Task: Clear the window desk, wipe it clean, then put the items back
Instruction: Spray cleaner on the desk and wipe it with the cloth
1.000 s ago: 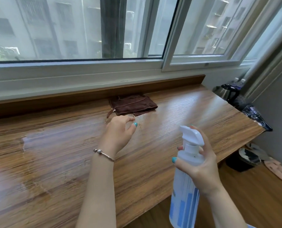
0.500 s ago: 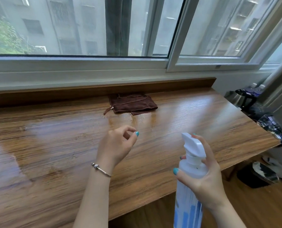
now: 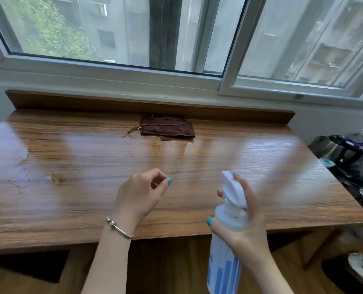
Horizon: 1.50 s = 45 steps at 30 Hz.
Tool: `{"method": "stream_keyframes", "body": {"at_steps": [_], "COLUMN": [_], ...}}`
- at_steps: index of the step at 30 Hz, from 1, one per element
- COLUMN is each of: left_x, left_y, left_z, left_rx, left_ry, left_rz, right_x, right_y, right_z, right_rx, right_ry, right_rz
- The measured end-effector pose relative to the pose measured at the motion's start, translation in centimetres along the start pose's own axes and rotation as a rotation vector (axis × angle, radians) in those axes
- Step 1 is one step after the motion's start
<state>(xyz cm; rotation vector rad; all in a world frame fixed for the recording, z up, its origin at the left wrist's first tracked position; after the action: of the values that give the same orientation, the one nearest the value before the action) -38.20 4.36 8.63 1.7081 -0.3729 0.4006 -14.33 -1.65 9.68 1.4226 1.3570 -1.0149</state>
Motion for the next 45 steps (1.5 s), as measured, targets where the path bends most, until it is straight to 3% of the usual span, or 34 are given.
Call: {"method": "stream_keyframes", "body": {"at_steps": [6,12,28,32,35,45], "left_x": [-0.8,-2.3,-3.4,-3.5,-3.2,2.6], "left_y": [-0.2,0.6,-1.8,-2.1,-2.1,-3.9], "left_z": [0.3,-0.6,0.5,0.1,-0.7,-3.2], "left_rx": [-0.092,-0.052,-0.178,-0.198,-0.185,-0.194], "left_ry": [0.089,0.123,0.11,0.096,0.076,-0.07], "left_rz": [0.003,0.013,0.081,0.091,0.142,0.213], "right_x": [0.6,2.3,3.9,3.4,3.2,1.4], "right_y": [1.0,-0.9,-4.6,-3.8,-2.4,5.2], "right_z": [0.2,3.0,7.8,8.3,8.2,7.4], "right_rx": [-0.026,-0.049,-0.044,0.125,0.125,0.322], "right_ry": [-0.06,-0.127,-0.203,-0.231,-0.261,-0.096], "right_rz": [-0.089,-0.16,-0.043,-0.086,-0.08,0.094]}}
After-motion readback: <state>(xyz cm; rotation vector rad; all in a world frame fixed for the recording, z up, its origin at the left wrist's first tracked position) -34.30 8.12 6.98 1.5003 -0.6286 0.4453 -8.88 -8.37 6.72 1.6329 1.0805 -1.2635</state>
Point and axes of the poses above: each hand's wrist, its own z-axis away from the middle knuckle, its own y-axis out of the back of the hand, x = y × z, the point moved 9 cm from there along -z, towards the middle knuckle, and after that the axes turned 14 degrees about -z, right-handed, at the moved point
